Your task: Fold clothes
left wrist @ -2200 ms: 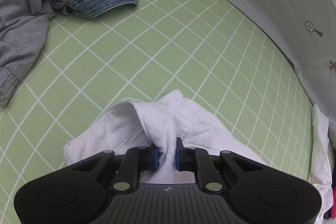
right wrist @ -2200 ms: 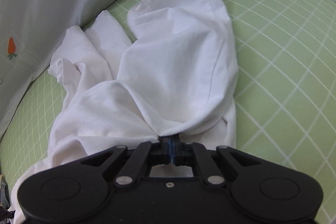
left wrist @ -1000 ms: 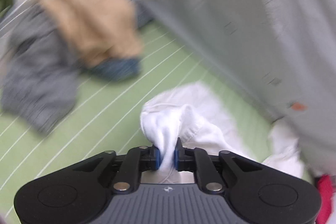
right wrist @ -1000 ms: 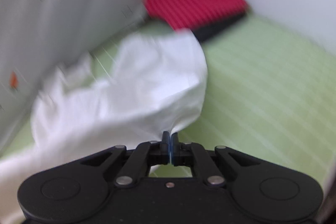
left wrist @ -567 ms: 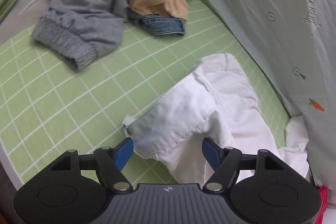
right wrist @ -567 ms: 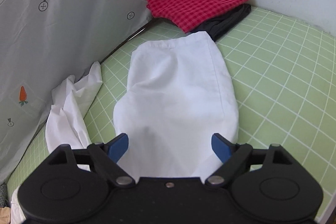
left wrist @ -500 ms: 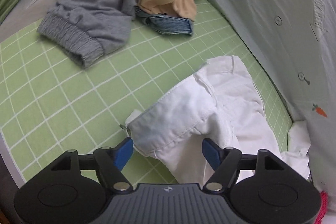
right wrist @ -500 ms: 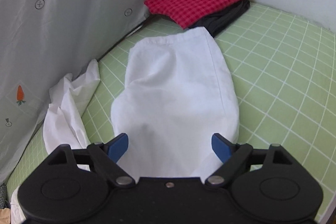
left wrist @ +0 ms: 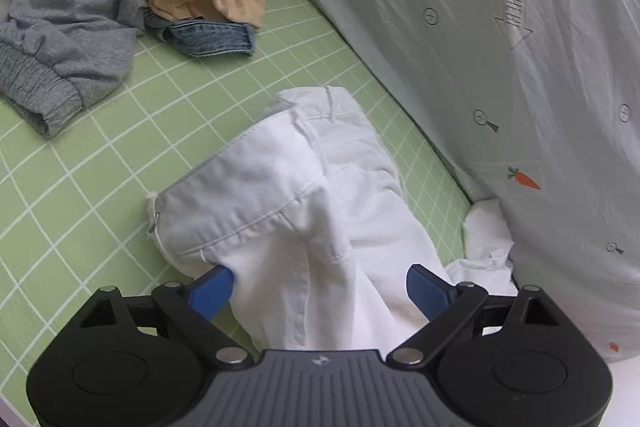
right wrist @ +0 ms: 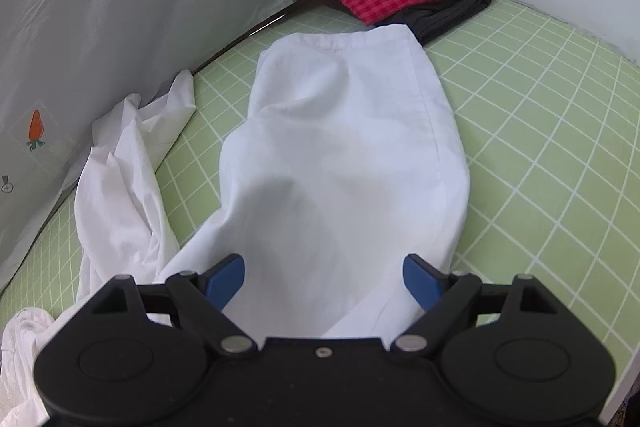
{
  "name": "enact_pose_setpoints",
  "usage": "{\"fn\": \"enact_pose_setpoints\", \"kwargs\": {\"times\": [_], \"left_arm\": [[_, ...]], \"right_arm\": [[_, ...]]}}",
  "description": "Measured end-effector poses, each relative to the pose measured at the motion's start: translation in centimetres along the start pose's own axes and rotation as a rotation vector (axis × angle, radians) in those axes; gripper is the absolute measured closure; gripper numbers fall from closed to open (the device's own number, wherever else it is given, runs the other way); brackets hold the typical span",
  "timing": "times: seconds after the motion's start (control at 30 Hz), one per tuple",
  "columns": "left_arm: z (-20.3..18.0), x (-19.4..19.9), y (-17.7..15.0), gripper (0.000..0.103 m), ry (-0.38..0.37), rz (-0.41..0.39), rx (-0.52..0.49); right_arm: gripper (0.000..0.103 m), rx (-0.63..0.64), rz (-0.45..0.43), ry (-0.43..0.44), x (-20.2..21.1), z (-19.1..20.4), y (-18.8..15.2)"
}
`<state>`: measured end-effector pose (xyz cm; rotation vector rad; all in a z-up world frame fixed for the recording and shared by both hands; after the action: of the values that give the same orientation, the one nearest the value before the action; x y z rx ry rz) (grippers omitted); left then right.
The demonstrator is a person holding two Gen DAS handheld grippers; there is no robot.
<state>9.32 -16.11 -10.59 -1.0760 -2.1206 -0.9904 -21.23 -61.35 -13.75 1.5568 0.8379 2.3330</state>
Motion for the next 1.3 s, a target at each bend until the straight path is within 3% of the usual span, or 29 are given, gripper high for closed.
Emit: {"fn": "enact_pose_setpoints", "kwargs": {"times": [0.2, 0.23, 0.27, 0.37, 0.57, 0.73, 0.8, 0.9, 0.93, 1.0, 1.03, 1.07, 1.17, 1.3], "left_arm": [[1.9, -2.1, 0.7, 0.011, 0.06, 0.032, 0.079], [2.2, -2.4, 0.8, 0.018, 0.078, 0.044, 0.099], [2.6, -2.7, 1.0, 0.038, 0.095, 0.051, 0.115], [3.7, -3.0, 1.3, 0.08, 0.13, 0.048, 0.142], [6.7, 0.7, 2.5, 0.086, 0.112, -0.014, 0.138], [12.3, 3.5, 4.2, 0.087, 0.184, -0.083, 0.146], [13.8, 3.9, 4.2, 0.086, 0.2, -0.069, 0.126], [15.2, 4.3, 3.9, 0.079, 0.205, -0.028, 0.078], [15.1, 4.6, 3.5, 0.071, 0.185, -0.021, 0.056], [14.0, 5.2, 2.8, 0.041, 0.182, -0.022, -0.016], [13.2, 5.5, 2.6, 0.017, 0.184, -0.032, -0.055], [12.3, 5.9, 2.4, 0.011, 0.182, -0.059, -0.095], [9.2, 6.7, 1.7, 0.011, 0.167, -0.113, -0.197], [4.9, 8.5, -0.4, 0.006, 0.153, -0.217, -0.249]], "right_arm": [[0.016, 0.03, 0.007, 0.009, 0.4, 0.3, -0.4], [0.016, 0.039, 0.003, 0.01, 0.6, 0.4, -0.3], [0.016, 0.046, 0.0, 0.011, 0.7, 0.5, -0.3], [0.016, 0.066, -0.011, 0.02, 1.6, 1.0, -0.4], [0.016, 0.132, -0.014, 0.042, 4.2, 2.7, -2.3], [0.016, 0.175, -0.005, 0.052, 7.1, 4.0, -5.0], [0.015, 0.199, -0.003, 0.043, 8.3, 4.4, -6.1], [0.005, 0.229, -0.027, 0.046, 9.9, 4.8, -7.2], [0.001, 0.239, -0.037, 0.049, 10.5, 5.0, -7.6], [0.0, 0.25, -0.056, 0.056, 11.5, 5.1, -8.2], [0.0, 0.236, -0.062, 0.068, 11.6, 4.8, -8.3], [0.0, 0.222, -0.069, 0.079, 11.8, 4.5, -8.5], [0.0, 0.18, -0.076, 0.108, 11.5, 3.0, -8.5], [0.0, 0.115, -0.062, 0.12, 9.2, -0.1, -7.2]]}}
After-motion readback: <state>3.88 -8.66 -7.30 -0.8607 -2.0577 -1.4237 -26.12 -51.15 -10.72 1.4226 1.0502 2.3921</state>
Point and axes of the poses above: each gripper's, at about its wrist camera, not at the fingertips, and x roughly against the way its jaws point, z to its left, y to its top, the point moved 9 cm from there along -x, roughly the way its jaws point, and after that the axes turned 3 degrees about -z, right-handed, at the moved point
